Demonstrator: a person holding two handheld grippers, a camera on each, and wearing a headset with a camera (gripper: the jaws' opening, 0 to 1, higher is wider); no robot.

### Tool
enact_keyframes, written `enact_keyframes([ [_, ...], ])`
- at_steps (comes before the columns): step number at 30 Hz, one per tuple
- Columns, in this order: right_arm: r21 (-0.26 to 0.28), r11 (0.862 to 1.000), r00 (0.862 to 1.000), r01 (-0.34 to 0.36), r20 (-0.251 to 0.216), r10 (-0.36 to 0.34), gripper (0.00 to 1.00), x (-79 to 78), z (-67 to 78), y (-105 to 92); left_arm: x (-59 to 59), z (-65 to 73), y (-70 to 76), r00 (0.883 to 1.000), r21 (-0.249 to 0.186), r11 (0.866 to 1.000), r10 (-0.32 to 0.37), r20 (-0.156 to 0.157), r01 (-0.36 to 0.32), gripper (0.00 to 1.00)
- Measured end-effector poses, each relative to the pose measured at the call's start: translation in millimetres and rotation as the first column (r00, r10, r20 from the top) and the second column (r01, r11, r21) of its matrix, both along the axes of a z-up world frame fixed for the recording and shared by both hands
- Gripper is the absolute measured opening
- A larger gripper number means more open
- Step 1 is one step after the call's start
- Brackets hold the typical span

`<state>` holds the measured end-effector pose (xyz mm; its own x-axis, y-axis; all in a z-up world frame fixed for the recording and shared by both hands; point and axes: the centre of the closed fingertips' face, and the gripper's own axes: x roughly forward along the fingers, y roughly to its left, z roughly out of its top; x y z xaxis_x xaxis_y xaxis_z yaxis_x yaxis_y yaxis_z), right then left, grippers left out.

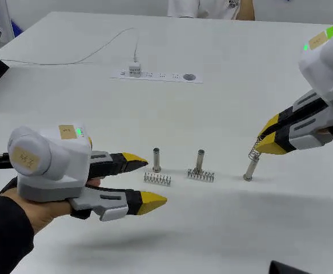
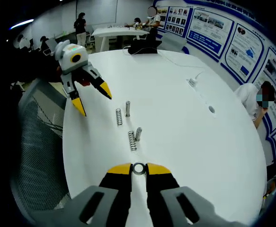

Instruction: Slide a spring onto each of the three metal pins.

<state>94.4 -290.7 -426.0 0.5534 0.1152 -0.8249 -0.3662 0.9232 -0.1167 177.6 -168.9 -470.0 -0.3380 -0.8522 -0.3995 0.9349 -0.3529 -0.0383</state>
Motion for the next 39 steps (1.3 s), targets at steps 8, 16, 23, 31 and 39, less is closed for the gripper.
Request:
enact_keyframes([
  [8,-0.016,0.999,0.999,0.027,-0.016,-0.027,0.12,0.0,-8.0,-15.1,2.5,-3.6,1.2,1.0,0.003,1.0,0.023,-0.009,-0.023,0.51],
  [16,-0.018,0.999,0.999,0.038,-0.035,-0.039,0.12,0.0,-16.3,-20.8,4.6,-5.7,1.9,0.999,0.007,0.999,0.037,-0.017,-0.037,0.53],
  [23,-0.014,0.999,0.998,0.046,-0.042,-0.047,0.12,2.0,-22.3,-25.1,5.7,-5.7,2.2,0.999,0.005,0.999,0.047,-0.016,-0.047,0.54],
  [31,-0.01,0.999,0.997,0.049,-0.056,-0.049,0.12,2.3,-28.3,-28.2,6.6,-6.1,2.2,0.998,0.004,0.999,0.054,-0.02,-0.054,0.55],
  [39,-0.003,0.999,0.996,0.051,-0.07,-0.051,0.12,4.9,-35.9,-30.3,5.9,-7.9,2.2,0.998,0.007,0.999,0.054,-0.03,-0.054,0.55],
])
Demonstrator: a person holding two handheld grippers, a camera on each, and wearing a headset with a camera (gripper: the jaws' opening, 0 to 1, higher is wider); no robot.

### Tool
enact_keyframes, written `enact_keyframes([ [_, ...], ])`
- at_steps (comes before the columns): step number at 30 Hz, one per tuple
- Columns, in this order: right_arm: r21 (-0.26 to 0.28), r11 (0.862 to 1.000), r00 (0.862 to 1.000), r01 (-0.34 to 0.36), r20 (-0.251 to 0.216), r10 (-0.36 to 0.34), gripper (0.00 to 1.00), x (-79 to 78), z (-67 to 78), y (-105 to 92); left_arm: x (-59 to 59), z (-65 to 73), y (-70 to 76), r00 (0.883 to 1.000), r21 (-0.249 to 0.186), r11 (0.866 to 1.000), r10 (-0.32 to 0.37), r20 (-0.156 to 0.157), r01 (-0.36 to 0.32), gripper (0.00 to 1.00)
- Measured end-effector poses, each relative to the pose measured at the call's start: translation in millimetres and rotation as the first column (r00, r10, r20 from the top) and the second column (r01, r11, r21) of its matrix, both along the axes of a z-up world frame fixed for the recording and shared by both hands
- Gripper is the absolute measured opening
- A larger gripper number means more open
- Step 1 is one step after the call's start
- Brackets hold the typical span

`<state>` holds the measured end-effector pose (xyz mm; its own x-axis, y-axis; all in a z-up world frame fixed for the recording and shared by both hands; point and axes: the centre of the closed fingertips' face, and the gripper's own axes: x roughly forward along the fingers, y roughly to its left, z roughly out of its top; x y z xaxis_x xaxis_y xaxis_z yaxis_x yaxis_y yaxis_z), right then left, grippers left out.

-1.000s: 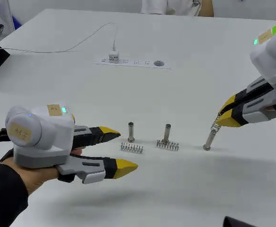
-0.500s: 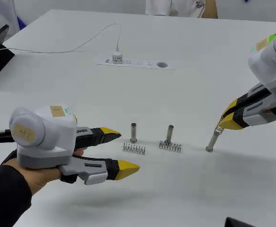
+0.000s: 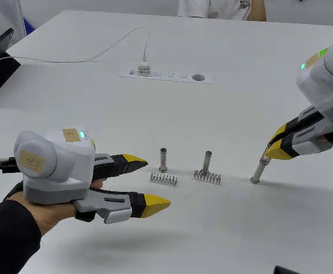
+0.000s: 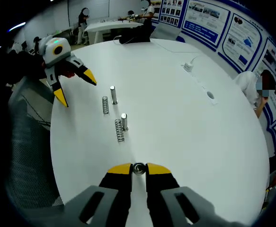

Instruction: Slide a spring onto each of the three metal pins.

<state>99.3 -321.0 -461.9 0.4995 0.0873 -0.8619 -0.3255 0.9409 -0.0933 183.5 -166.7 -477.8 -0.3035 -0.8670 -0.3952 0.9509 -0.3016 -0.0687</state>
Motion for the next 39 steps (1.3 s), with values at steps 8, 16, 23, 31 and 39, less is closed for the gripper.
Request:
enact_keyframes([
  [8,0.002,1.0,1.0,0.001,-0.019,-0.001,0.12,1.6,-10.7,-1.5,-1.6,-2.1,0.0,1.0,0.006,1.0,-0.004,-0.005,0.004,0.55],
  [16,0.001,1.0,0.999,0.001,-0.037,0.0,0.12,2.4,-22.2,-1.7,-2.2,-2.4,0.5,1.0,0.007,1.0,-0.001,-0.004,0.001,0.55],
  [23,0.002,1.0,0.999,0.007,-0.048,-0.007,0.12,2.7,-31.5,-2.4,-2.6,-2.7,0.8,1.0,0.009,1.0,-0.001,-0.003,0.001,0.55],
  [31,0.006,1.0,0.998,0.017,-0.063,-0.017,0.12,2.4,-41.8,-2.8,-2.4,-3.3,0.9,1.0,0.011,1.0,-0.001,-0.003,0.001,0.55],
  [39,0.011,1.0,0.997,0.025,-0.074,-0.024,0.12,2.1,-47.8,-2.9,-1.7,-3.7,0.9,1.0,0.012,1.0,0.002,-0.004,-0.002,0.55],
])
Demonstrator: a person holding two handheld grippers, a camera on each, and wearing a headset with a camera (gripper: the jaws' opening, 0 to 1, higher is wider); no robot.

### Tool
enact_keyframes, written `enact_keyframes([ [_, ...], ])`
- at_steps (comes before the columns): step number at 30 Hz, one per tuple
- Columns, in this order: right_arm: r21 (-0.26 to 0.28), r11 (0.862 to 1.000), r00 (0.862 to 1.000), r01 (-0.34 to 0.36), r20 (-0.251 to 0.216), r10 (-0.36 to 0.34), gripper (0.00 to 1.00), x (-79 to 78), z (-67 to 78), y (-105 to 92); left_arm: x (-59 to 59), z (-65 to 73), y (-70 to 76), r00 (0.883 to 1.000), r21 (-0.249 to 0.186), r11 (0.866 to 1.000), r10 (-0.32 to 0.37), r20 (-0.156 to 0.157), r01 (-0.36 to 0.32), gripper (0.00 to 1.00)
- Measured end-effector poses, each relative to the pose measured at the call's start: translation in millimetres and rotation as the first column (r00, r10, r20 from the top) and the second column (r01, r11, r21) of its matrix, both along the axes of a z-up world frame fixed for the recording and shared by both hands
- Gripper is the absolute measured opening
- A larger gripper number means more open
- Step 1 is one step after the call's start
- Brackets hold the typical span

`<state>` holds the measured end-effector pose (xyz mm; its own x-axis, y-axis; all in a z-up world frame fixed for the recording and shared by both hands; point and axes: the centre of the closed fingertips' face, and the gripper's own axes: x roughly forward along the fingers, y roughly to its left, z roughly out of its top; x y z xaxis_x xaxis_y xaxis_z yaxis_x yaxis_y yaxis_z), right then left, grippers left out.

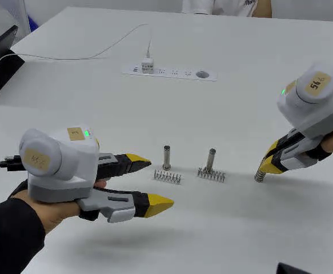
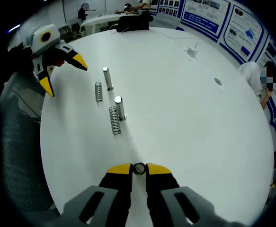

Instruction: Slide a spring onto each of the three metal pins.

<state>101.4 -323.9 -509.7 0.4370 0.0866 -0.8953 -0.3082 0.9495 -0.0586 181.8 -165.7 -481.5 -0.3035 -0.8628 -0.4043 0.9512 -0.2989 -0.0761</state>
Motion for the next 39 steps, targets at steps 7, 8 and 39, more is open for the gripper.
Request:
enact_keyframes([
  [7,0.003,1.0,1.0,0.003,-0.004,-0.003,0.12,-1.2,-3.5,1.0,0.1,-0.1,0.2,1.0,0.001,1.0,0.001,-0.001,-0.001,0.55],
  [8,0.002,1.0,1.0,0.002,-0.005,-0.002,0.12,-1.3,-3.8,1.2,0.1,-0.2,0.2,1.0,0.001,1.0,0.001,-0.001,-0.001,0.55],
  [39,-0.011,0.995,0.993,-0.099,0.068,0.1,0.2,22.0,15.0,34.9,-1.5,1.3,0.2,1.0,0.0,1.0,-0.001,0.003,0.001,0.55],
])
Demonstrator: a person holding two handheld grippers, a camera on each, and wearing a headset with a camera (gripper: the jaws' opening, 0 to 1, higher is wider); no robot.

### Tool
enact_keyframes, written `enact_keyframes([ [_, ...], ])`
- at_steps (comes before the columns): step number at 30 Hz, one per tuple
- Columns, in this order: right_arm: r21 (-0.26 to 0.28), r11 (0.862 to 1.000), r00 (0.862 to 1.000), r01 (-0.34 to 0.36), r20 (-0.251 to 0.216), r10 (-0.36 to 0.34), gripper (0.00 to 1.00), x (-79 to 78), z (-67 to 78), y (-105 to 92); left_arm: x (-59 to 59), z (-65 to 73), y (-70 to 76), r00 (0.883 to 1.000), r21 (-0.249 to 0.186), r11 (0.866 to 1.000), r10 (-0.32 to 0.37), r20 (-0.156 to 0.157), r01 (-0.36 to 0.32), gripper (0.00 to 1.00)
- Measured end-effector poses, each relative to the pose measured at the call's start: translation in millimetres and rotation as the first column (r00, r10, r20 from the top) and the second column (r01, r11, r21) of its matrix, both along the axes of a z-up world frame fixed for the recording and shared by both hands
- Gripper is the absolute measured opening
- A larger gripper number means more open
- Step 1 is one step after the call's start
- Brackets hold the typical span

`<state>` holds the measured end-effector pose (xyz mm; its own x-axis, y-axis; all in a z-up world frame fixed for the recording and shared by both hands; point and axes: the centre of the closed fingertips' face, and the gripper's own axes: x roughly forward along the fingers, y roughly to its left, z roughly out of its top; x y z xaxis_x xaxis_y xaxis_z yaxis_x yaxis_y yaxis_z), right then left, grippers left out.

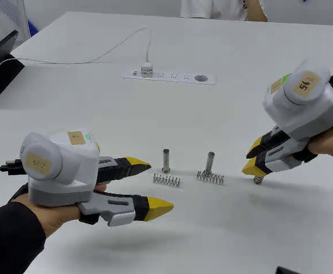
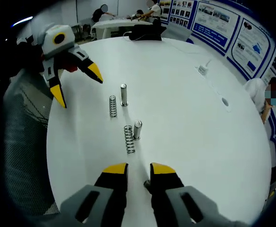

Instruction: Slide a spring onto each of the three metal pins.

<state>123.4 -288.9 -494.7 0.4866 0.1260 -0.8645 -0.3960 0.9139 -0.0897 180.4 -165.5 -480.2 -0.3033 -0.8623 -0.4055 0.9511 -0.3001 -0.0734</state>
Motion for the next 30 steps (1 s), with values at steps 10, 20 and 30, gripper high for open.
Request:
enact_keyframes([
  [10,0.01,0.999,0.999,-0.04,-0.007,0.041,0.18,11.6,-13.0,14.5,-0.8,-0.8,0.3,1.0,0.003,1.0,-0.004,0.002,0.004,0.54],
  [20,0.019,0.998,0.998,-0.064,-0.025,0.064,0.15,20.5,-29.0,18.9,-0.3,-0.8,0.7,1.0,0.002,1.0,-0.002,0.0,0.002,0.54],
  [30,0.013,0.996,0.995,-0.085,-0.049,0.085,0.13,25.5,-42.5,19.7,-2.3,-2.7,0.6,1.0,0.007,1.0,-0.011,0.002,0.011,0.54],
])
